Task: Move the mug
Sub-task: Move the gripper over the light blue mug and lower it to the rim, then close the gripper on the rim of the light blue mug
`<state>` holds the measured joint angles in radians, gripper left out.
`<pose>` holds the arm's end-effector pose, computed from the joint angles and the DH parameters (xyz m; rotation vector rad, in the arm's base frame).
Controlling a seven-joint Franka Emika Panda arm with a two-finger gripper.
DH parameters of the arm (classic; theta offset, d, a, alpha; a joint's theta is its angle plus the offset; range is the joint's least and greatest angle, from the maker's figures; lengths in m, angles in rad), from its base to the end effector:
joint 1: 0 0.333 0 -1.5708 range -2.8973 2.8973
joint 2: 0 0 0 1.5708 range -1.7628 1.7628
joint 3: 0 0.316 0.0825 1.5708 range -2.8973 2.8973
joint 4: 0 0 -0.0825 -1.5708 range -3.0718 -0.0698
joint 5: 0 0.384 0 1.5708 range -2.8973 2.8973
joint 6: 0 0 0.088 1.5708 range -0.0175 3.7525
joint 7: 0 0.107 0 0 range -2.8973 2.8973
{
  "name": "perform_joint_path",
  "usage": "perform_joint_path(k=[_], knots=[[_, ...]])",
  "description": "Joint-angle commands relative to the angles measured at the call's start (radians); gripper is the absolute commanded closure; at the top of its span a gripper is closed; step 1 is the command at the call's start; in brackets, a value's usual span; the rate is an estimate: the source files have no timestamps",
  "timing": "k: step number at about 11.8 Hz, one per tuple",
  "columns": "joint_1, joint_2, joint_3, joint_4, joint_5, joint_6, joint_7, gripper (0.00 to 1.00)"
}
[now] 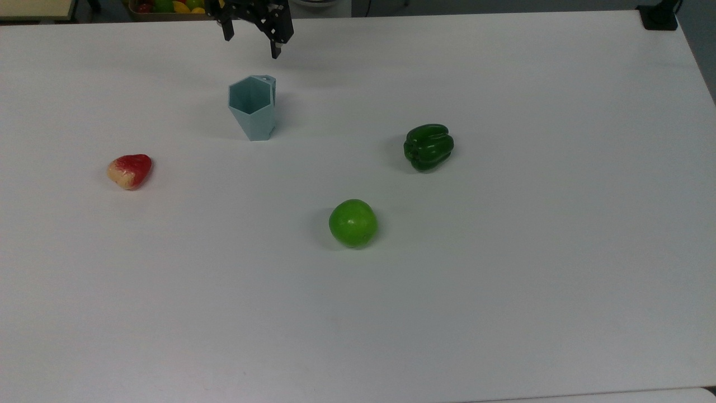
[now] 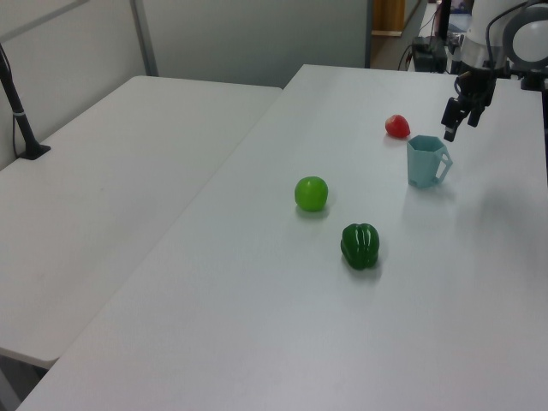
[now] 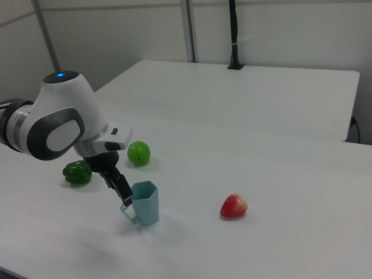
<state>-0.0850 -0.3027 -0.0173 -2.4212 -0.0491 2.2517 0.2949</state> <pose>0.4542 -0.0482 0.4353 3.0598 -0.5701 0.2119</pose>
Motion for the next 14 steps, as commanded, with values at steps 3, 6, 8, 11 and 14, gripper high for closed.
perform_joint_path(k=[3, 6, 8, 11, 14], knots=[[0.024, 0.04, 0.007, -0.019, -0.04, 0.055, 0.093, 0.01], [0.042, 0.1, 0.008, -0.019, -0.044, 0.133, 0.165, 0.03], [0.045, 0.112, 0.008, -0.021, -0.06, 0.164, 0.182, 0.08], [0.051, 0.123, 0.008, -0.05, -0.077, 0.216, 0.182, 0.1], [0.053, 0.123, 0.008, -0.081, -0.127, 0.226, 0.181, 0.14]])
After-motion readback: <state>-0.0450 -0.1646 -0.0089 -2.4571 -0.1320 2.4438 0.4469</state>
